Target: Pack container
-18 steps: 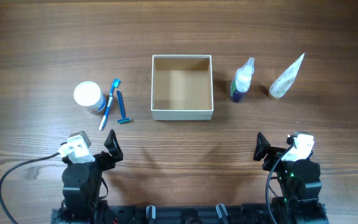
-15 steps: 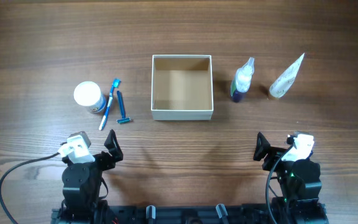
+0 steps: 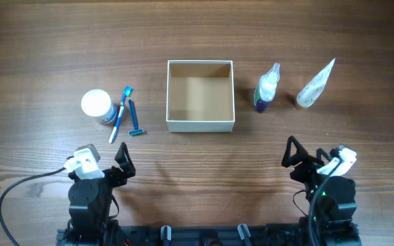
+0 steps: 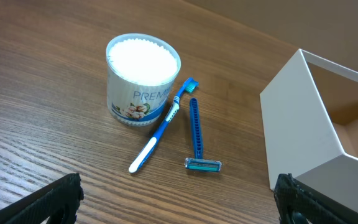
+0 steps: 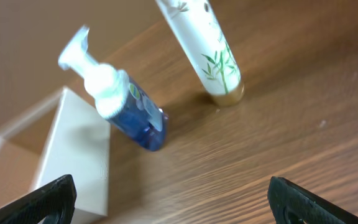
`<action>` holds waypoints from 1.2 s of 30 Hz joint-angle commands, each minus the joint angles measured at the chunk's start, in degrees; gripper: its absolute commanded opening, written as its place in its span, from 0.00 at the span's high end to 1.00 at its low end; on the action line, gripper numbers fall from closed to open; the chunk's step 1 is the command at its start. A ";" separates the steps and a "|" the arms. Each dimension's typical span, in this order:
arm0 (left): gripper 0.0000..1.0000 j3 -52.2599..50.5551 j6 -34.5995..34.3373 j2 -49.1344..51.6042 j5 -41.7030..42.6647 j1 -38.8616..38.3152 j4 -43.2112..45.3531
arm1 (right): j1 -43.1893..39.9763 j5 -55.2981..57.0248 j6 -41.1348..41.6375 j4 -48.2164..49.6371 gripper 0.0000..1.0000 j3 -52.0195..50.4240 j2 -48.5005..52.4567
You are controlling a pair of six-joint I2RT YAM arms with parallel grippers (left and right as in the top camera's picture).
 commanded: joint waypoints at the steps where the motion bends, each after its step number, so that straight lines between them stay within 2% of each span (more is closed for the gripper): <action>1: 0.00 -0.46 -0.94 -0.52 0.63 0.42 0.22 | -0.13 -5.38 10.54 1.77 0.00 -0.24 -0.48; 3: 0.00 -0.46 -0.94 -0.52 0.63 0.44 0.24 | -0.13 -16.59 -0.46 6.73 0.00 0.09 -0.46; 5: 0.00 -0.46 -0.94 -0.50 0.63 0.42 0.24 | -0.13 -18.78 -2.99 7.15 0.00 3.58 0.92; 8: 0.00 -0.46 -0.94 -0.52 0.63 0.42 0.22 | -0.13 -18.67 -14.12 5.38 0.00 16.90 10.49; 10: 0.00 -0.46 -0.94 -0.52 0.63 0.42 0.22 | -0.13 -17.46 -18.64 1.36 0.00 26.27 19.52; 13: 0.00 -0.46 -0.94 -0.52 0.63 0.42 0.24 | -0.13 -15.72 -24.76 -12.39 0.01 50.56 42.01; 16: 0.00 -0.46 -0.94 -0.50 0.63 0.42 0.24 | -0.04 -15.45 -25.03 -24.76 0.00 71.52 60.30; 19: 0.00 -0.46 -0.94 -0.50 0.63 0.44 0.24 | 1.86 -15.19 -24.90 -32.35 0.00 82.86 73.90; 21: 0.00 -0.46 -0.94 -0.50 0.63 0.44 0.24 | 3.87 -13.73 -24.39 -33.94 0.00 83.73 79.54; 26: 0.00 -0.46 -0.94 -0.50 0.63 0.42 0.22 | 8.09 -1.79 -16.59 -36.85 0.00 83.71 93.66; 32: 0.00 -0.46 -0.94 -0.50 0.63 0.42 0.22 | 7.87 -1.03 -14.32 -35.32 0.01 83.71 107.06; 33: 0.00 -0.46 -0.94 -0.50 0.63 0.42 0.24 | 7.82 -1.01 -14.32 -35.04 0.02 83.71 107.89; 36: 0.00 -0.46 -0.94 -0.50 0.63 0.42 0.24 | 7.82 -1.01 -13.84 -33.90 0.16 83.69 110.31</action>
